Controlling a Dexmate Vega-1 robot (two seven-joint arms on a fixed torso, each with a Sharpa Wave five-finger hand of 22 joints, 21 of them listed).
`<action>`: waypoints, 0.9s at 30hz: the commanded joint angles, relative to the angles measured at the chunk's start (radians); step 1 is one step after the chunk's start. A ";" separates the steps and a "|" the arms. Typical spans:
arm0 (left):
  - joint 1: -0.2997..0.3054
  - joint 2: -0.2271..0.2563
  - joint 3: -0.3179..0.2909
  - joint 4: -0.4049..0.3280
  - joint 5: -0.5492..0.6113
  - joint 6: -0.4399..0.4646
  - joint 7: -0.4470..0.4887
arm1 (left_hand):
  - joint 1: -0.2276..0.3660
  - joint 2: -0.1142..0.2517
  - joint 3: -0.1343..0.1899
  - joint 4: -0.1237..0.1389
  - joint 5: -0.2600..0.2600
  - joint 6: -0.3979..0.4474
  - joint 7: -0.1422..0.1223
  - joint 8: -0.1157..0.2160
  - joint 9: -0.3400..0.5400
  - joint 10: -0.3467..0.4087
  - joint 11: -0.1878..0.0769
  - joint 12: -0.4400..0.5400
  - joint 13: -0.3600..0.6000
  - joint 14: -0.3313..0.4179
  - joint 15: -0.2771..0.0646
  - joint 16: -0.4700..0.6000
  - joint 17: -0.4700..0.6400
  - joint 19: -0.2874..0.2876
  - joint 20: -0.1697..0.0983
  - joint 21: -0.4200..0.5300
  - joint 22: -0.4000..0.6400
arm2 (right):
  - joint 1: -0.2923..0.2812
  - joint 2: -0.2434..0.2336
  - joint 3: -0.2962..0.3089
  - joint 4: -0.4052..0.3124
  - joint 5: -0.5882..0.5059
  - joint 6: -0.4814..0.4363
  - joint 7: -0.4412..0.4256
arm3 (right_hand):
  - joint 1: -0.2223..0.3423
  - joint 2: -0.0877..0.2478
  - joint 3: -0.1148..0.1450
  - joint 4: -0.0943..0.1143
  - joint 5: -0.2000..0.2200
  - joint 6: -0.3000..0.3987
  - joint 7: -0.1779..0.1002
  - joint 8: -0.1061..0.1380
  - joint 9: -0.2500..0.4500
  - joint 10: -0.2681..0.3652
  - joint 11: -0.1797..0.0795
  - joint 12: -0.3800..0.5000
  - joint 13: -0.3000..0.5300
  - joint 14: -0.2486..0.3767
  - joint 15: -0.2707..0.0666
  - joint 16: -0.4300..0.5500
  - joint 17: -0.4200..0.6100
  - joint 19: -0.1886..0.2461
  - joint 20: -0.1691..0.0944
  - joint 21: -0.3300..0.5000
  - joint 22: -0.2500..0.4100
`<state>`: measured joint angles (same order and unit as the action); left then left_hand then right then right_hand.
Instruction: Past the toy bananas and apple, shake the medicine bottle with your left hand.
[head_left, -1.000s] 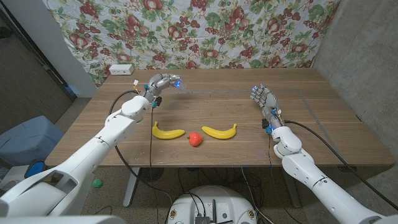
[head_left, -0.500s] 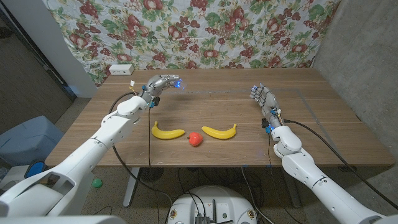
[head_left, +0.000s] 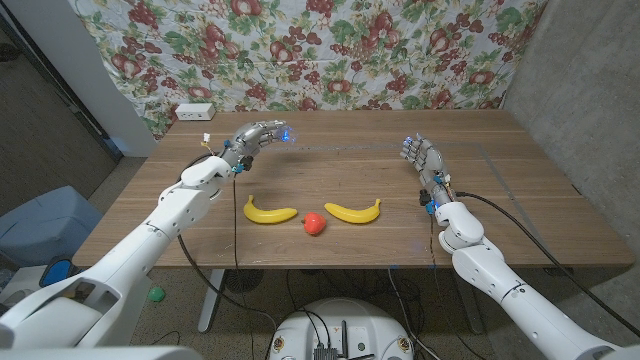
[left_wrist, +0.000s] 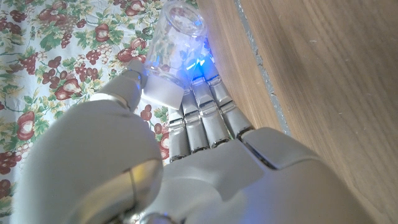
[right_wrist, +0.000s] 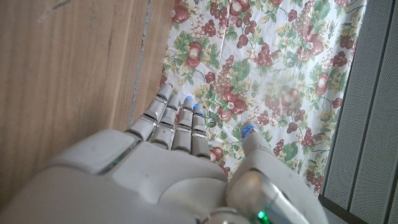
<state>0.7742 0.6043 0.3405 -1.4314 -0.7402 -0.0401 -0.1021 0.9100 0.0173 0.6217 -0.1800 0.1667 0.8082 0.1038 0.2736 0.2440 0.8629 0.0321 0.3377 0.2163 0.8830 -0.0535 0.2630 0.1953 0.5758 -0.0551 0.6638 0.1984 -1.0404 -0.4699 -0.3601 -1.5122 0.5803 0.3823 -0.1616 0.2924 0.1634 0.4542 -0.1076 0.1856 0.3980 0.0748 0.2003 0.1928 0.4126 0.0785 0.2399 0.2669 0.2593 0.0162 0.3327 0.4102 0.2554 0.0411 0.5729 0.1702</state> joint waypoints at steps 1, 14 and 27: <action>-0.004 -0.015 -0.020 0.037 -0.079 -0.010 -0.059 | 0.155 0.153 -0.003 0.000 0.007 0.111 -0.031 -0.003 0.005 0.204 -0.190 0.008 0.005 0.077 -0.182 0.002 0.004 0.012 -0.080 0.010 0.003 | 0.003 0.006 -0.005 -0.003 -0.007 -0.005 -0.010 | -0.010 0.001 0.004 -0.006 0.005 0.012 0.000 0.004 0.003 0.009 0.003 -0.001 0.003 0.006 -0.002 0.003 0.002 0.005 -0.003 -0.001 0.005; -0.037 -0.007 -0.014 0.082 -0.120 0.022 -0.150 | 0.160 0.153 -0.007 0.001 0.008 0.114 -0.030 -0.009 0.004 0.205 -0.189 0.005 0.005 0.082 -0.181 0.000 0.003 0.011 -0.083 0.019 0.003 | 0.008 0.009 -0.008 0.000 -0.012 -0.004 -0.013 | -0.010 0.001 0.004 -0.006 0.005 0.012 -0.001 0.003 0.003 0.009 0.001 -0.002 0.002 0.006 -0.002 0.003 0.002 0.006 -0.003 -0.005 0.005; -0.054 0.055 0.023 0.027 -0.042 0.074 -0.118 | 0.164 0.152 -0.009 0.001 0.008 0.117 -0.029 -0.014 0.003 0.207 -0.187 0.004 0.004 0.083 -0.181 -0.002 0.002 0.008 -0.083 0.025 0.003 | -0.002 0.006 -0.007 -0.008 -0.016 0.000 -0.016 | -0.010 0.001 0.004 -0.006 0.005 0.012 0.000 0.003 0.003 0.008 0.002 -0.002 0.003 0.006 -0.002 0.003 0.002 0.007 -0.002 -0.008 0.005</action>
<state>0.7312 0.6126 0.3368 -1.3591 -0.8397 -0.0016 -0.2459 0.9155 0.0118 0.6136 -0.1826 0.1707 0.8221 0.1037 0.2622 0.2439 0.8717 0.0305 0.3397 0.2157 0.8939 -0.0539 0.2621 0.1941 0.5811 -0.0536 0.6853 0.1982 -1.0345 -0.4623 -0.3674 -1.5141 0.5682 0.3779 -0.1742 0.2924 0.1634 0.4542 -0.1076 0.1856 0.3980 0.0748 0.2003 0.1928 0.4126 0.0785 0.2399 0.2669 0.2593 0.0162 0.3327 0.4102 0.2552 0.0411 0.5690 0.1702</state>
